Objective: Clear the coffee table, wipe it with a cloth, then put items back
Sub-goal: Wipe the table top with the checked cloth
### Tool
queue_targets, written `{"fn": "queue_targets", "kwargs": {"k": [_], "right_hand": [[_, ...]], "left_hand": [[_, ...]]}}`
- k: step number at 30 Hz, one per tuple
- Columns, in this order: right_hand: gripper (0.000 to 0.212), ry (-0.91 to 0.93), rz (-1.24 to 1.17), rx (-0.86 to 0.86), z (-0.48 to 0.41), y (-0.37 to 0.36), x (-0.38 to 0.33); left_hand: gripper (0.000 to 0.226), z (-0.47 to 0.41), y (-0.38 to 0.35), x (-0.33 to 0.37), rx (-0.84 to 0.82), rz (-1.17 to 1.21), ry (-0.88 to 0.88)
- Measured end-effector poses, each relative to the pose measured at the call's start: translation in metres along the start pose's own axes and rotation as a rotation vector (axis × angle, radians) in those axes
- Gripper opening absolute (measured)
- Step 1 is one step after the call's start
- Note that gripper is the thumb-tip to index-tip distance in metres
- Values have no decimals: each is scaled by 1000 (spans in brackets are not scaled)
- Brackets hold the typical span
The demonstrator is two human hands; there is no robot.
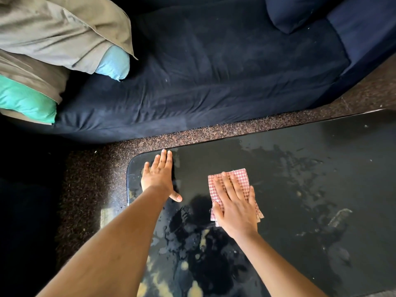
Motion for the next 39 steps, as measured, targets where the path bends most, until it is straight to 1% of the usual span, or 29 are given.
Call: {"fn": "queue_targets", "kwargs": {"k": [2,3,6,8,10,12,14,16,17,18,21,23,25,27,29,31,32,33,36,38,39], "right_hand": [[70,-74,-37,27,0,1,-12],[71,-60,-63,37,-2,0,-27],[71,134,-89,30,-7,-3,-77],[69,202,-83,25,-6,-5,-81],[68,230,-54,34,-2,-5,-64],[68,170,-29,42,8,-5,-36],[68,72,-18,40,21,-4,-13],[68,-3,-47,33,29,-4,-11],[68,-13,-65,47,31,-4,-17],[68,5,-77,50,32,-4,-28],[66,192,-56,25,39,-10,-66],[66,261,-37,11,41,-11,-69],[65,279,-17,1,42,-9,-60],[64,225,-15,-1,48,-9,-44],[64,105,-27,7,57,-7,-27],[65,16,-40,25,60,-7,-27],[65,7,-47,35,60,-8,-35],[65,36,-56,40,58,-8,-48],[63,269,-50,5,55,-13,-96],[61,359,-18,-18,56,-16,-100],[62,366,9,-21,57,-16,-91]], "left_hand": [[152,-1,0,0,8,6,3],[152,-1,0,0,13,8,2],[149,1,-1,-2,41,20,5],[147,2,-1,-1,51,16,-4],[146,5,0,-2,57,27,4],[139,13,2,-6,104,57,14],[124,30,0,-8,199,106,-11],[107,57,-12,-9,287,174,-40],[101,72,-21,-10,299,212,-48],[97,84,-32,-10,284,243,-55],[89,108,-65,-18,220,284,-24],[85,117,-80,-21,181,300,-3],[85,121,-86,-22,166,287,4],[86,121,-87,-21,155,281,4],[87,119,-88,-20,147,280,14],[88,116,-86,-19,139,253,21],[88,115,-87,-18,134,232,21],[88,114,-87,-17,132,214,25],[86,112,-87,-15,135,179,43],[85,112,-87,-14,118,163,56],[86,112,-87,-14,106,155,63]]}}
Point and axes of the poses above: each hand's wrist, its own z-axis away from the middle knuckle, its own y-axis out of the back of the hand, x = y × z, the point moved 8 cm from there along -z, towards the middle knuckle, and after that the axes turned 13 degrees about y, right-handed, at the moved point
